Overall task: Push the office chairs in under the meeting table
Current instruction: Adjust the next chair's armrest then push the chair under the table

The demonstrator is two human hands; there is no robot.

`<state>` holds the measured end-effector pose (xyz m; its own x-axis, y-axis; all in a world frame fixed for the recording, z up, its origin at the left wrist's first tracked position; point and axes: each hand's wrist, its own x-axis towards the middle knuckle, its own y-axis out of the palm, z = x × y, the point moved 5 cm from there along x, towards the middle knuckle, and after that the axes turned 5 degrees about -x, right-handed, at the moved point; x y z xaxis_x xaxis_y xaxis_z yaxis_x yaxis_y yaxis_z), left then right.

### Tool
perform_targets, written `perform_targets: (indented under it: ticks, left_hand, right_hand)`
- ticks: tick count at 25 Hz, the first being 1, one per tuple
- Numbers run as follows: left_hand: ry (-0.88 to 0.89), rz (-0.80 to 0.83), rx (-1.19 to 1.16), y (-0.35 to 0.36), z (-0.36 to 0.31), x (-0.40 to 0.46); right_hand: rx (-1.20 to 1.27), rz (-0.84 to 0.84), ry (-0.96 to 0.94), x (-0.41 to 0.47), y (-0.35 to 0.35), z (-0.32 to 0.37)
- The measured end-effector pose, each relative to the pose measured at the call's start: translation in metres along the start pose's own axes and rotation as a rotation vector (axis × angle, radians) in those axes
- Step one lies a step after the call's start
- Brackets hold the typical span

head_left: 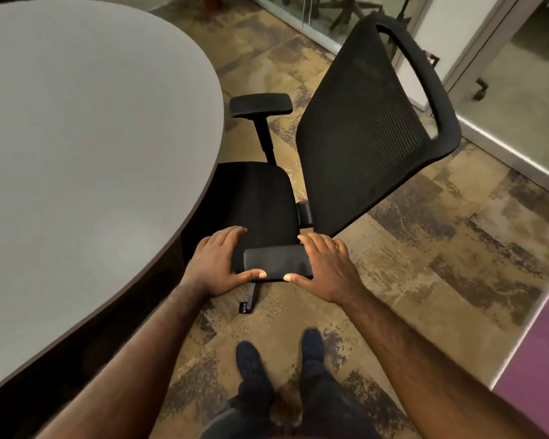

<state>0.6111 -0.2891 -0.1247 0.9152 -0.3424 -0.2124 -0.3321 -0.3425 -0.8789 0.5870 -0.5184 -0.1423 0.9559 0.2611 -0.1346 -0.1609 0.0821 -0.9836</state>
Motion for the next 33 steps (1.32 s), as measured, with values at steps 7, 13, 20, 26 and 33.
perform_targets:
  ticks: [7, 13, 20, 26, 33]
  left_hand:
    - [-0.383, 0.08, -0.35, 0.09, 0.011, 0.011]
    - [-0.744, -0.239, -1.076, 0.149, 0.017, 0.016]
    - [-0.889, -0.468, -1.566, 0.184, 0.01, 0.017]
    - [-0.899, -0.491, -1.933, 0.195, -0.004, 0.02]
    - [-0.931, -0.524, -1.964, 0.195, -0.002, 0.022]
  right_hand:
    - [0.043, 0.2, -0.115, 0.033, 0.06, -0.032]
    - [0.052, 0.304, -0.171, 0.05, 0.101, -0.038]
    - [0.071, 0.295, -0.155, 0.063, 0.111, -0.039]
    - [0.059, 0.294, -0.169, 0.066, 0.115, -0.038]
    - [0.079, 0.297, -0.173, 0.068, 0.118, -0.038]
